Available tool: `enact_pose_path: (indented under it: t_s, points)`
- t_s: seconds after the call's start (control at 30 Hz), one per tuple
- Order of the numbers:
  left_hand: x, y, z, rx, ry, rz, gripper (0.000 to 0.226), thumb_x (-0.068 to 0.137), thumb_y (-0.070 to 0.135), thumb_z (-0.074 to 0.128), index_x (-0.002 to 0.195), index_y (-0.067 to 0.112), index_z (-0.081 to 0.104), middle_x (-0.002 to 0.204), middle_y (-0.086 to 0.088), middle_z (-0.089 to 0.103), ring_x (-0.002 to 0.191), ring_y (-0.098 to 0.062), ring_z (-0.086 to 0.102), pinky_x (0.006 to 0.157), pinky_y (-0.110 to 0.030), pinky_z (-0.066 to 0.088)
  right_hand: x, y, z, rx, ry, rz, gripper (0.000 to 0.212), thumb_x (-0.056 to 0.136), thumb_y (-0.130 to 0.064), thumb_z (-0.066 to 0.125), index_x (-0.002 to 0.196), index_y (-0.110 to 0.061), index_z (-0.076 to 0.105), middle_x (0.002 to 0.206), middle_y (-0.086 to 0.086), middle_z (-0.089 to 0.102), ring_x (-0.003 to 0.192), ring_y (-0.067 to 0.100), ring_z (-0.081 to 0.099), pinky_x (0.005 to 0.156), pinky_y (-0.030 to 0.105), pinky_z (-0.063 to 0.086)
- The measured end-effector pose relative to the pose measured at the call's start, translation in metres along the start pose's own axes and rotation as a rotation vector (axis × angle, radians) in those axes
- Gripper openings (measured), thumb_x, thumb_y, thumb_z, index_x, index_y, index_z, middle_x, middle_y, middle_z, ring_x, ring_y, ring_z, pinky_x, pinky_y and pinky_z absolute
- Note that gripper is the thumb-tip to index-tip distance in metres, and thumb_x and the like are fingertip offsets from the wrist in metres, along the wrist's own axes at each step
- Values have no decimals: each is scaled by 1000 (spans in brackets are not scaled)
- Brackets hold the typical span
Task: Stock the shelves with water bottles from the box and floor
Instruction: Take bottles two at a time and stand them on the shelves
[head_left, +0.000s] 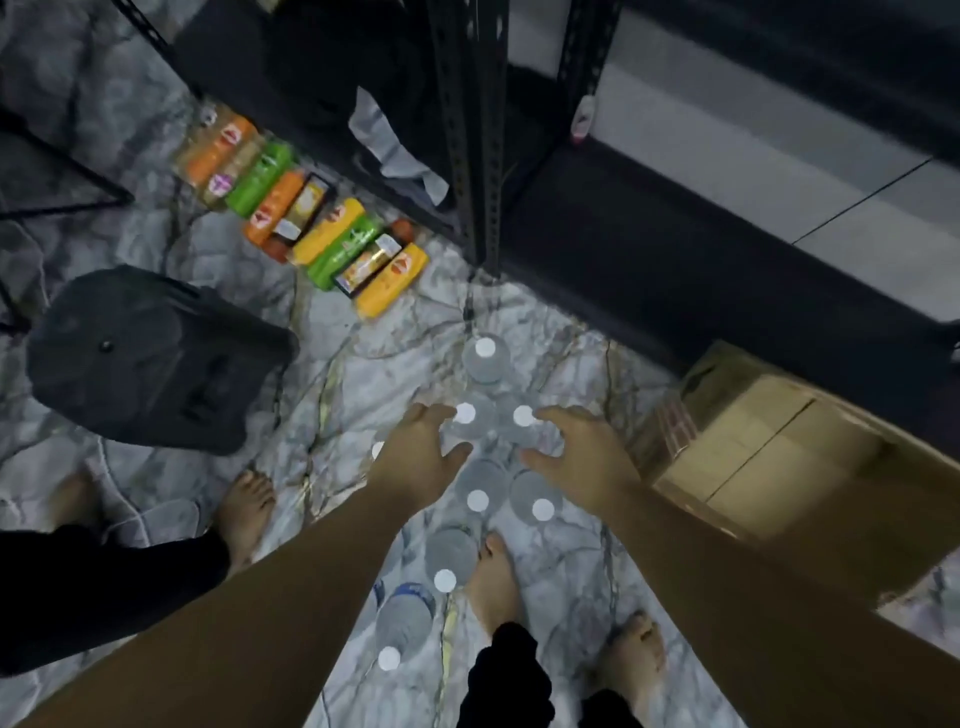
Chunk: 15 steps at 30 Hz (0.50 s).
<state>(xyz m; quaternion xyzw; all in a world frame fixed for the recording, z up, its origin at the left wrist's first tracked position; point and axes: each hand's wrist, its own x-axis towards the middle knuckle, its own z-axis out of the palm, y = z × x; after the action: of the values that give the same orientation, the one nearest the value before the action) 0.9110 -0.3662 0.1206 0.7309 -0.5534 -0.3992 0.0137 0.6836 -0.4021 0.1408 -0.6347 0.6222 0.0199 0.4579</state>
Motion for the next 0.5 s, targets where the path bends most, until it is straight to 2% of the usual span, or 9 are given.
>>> enact_pose_path:
  t_s: [0.13,0.23,0.3,0.4,0.5]
  points:
    - [44,-15,28,-4,-40,2,58,93,35,74,144,19,54,137,-11,55,118,-32,62,99,-38,50,45,12,35,-44,3,38,47,88,-29,78,132,-19,67,121,13,63,109,34,65,92,41,55]
    - [69,-20,45,40,-87,18,59,94,34,72,147,19,50,140,-11,51,122,-33,59,100,-39,49,69,18,51,-131,10,51,45,93,-30,75,134,-16,63,122,14,60,111,35,63,87,34,50]
    - [82,-19,51,78,-101,17,50,94,31,73,138,16,56,134,-12,51,117,-35,60,95,-39,49,80,19,59,-197,-7,57,43,97,-29,71,137,-16,60,127,14,56,113,34,62,83,32,47]
    - [90,-19,54,92,-85,1,37,92,24,74,126,11,62,127,-14,53,111,-35,61,93,-39,50,89,21,67,-223,-9,85,34,101,-15,63,134,-12,60,128,14,50,111,36,63,76,30,42]
    - [81,-23,51,98,-76,37,30,92,21,70,118,7,64,119,-15,56,101,-36,63,87,-40,53,85,23,66,-213,-9,89,32,100,-11,61,131,-9,63,127,15,49,108,38,62,76,29,42]
